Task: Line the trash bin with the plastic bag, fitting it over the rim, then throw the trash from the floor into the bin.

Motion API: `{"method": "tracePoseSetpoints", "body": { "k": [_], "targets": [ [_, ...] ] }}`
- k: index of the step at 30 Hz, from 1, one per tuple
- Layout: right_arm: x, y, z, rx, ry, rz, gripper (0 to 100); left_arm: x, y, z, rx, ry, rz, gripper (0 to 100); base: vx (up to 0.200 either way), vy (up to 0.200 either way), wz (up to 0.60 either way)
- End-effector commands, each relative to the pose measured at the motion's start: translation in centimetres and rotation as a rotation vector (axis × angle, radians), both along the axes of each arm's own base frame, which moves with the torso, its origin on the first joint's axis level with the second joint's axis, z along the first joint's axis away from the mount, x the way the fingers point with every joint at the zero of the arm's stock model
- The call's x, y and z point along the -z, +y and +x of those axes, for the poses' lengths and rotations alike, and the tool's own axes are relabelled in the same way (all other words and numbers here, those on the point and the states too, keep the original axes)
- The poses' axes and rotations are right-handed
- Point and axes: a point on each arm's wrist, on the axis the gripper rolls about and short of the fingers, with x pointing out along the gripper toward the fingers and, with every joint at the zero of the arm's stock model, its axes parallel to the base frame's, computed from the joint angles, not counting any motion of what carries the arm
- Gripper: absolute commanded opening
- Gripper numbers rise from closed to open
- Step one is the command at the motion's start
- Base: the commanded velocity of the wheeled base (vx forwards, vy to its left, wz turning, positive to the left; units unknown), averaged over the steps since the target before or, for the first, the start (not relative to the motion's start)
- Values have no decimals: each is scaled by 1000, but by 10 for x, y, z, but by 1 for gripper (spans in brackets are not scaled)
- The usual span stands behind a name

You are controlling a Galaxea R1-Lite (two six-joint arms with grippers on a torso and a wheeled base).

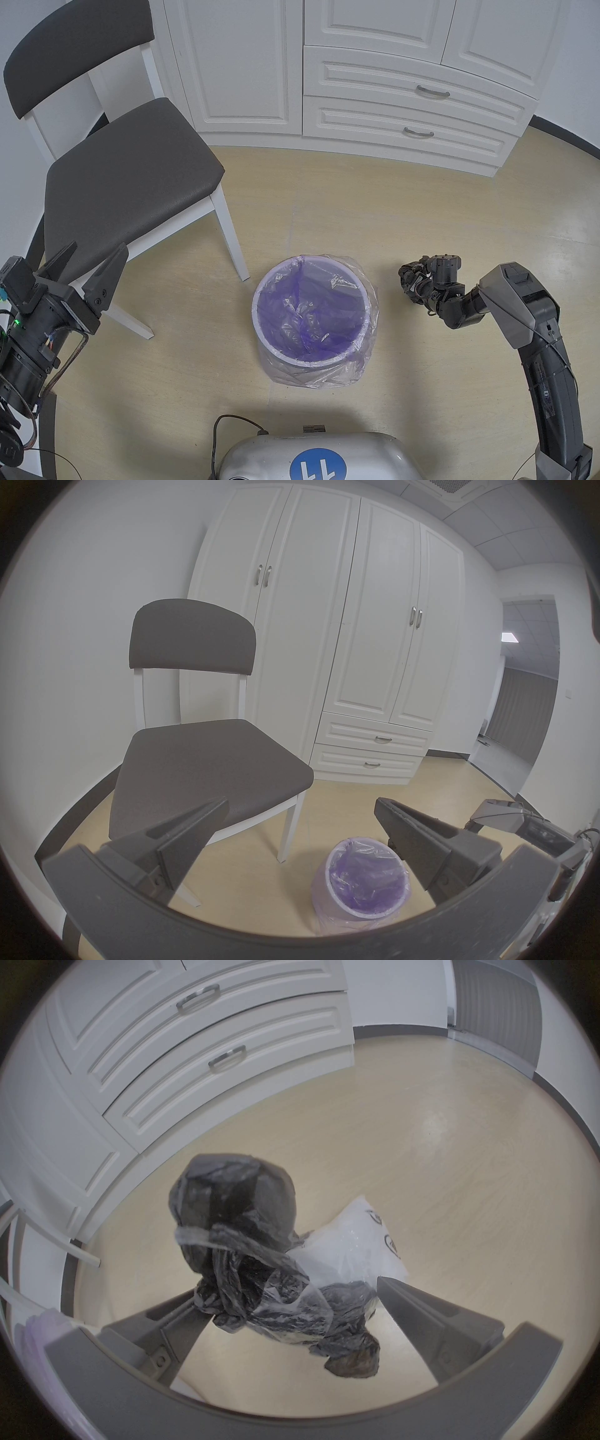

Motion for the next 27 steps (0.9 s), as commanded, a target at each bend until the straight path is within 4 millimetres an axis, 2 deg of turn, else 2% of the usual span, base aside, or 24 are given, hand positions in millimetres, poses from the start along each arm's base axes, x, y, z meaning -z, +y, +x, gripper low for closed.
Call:
{"method": "tracePoseSetpoints", "body": {
  "k": [1,18,19,27],
  "targets": [
    [22,-3,12,45,-22,-15,100,0,0,0,0,-1,-3,100,0,0,0],
    [24,-5,19,74,-58,-18,100,0,0,-1,-1,-3,-2,100,0,0,0],
    [24,-5,19,74,-58,-18,0,0,0,-1,-1,-3,-2,100,0,0,0],
    [25,-6,20,76,-86,-17,0,0,0,-1,-1,0,-1,100,0,0,0]
  ]
}}
